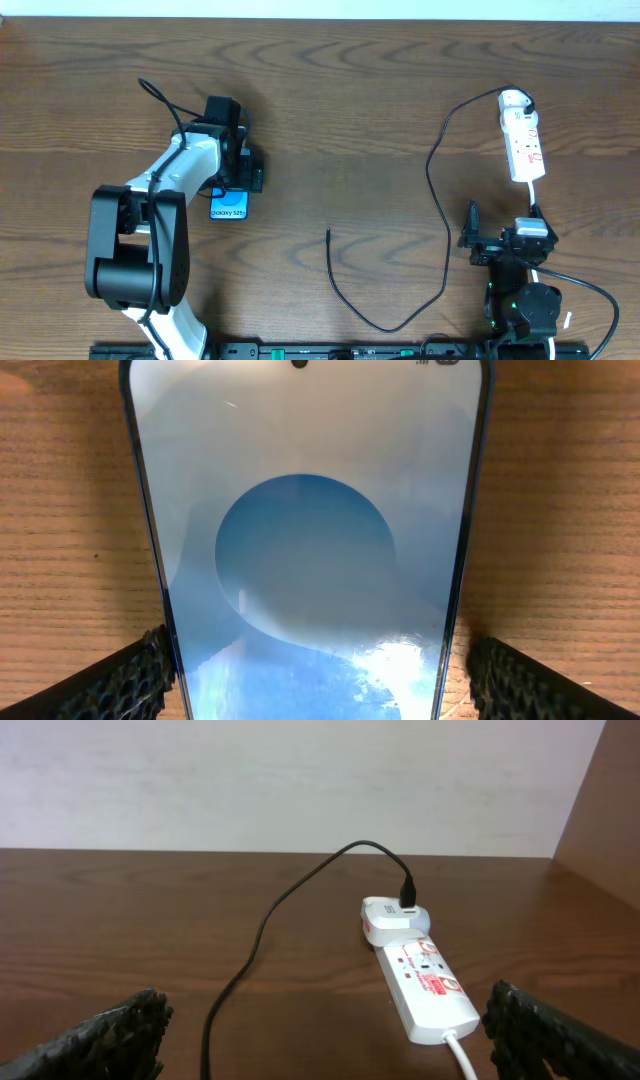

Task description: Plug charger to phone and switch on socket

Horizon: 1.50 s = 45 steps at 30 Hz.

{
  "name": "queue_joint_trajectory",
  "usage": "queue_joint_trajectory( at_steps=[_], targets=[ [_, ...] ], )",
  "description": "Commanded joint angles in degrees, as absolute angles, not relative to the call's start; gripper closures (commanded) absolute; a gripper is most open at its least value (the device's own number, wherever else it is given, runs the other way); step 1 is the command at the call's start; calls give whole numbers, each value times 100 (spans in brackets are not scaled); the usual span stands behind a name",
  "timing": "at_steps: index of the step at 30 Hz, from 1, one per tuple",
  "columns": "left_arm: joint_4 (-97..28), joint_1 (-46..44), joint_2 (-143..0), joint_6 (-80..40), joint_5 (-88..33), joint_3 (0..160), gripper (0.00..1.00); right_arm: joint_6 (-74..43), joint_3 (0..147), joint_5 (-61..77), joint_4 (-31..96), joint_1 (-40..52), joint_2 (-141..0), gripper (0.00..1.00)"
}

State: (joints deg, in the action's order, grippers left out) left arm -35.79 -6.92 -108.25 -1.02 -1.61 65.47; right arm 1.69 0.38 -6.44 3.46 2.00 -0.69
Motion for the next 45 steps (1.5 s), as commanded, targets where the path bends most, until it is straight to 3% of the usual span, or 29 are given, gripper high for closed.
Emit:
queue_joint_trajectory(
  at_steps=[1,33,45],
  targets=[
    [-3656,-679,-10899,40,-36,6394,5,89,32,-694,364,169,-34,1],
    [-3660,-679,-10899,386,-38,6394,5,89,32,-694,364,169,-34,1],
    [-3662,-679,-10899,384,-40,6394,10,89,32,-694,364,169,-34,1]
  ],
)
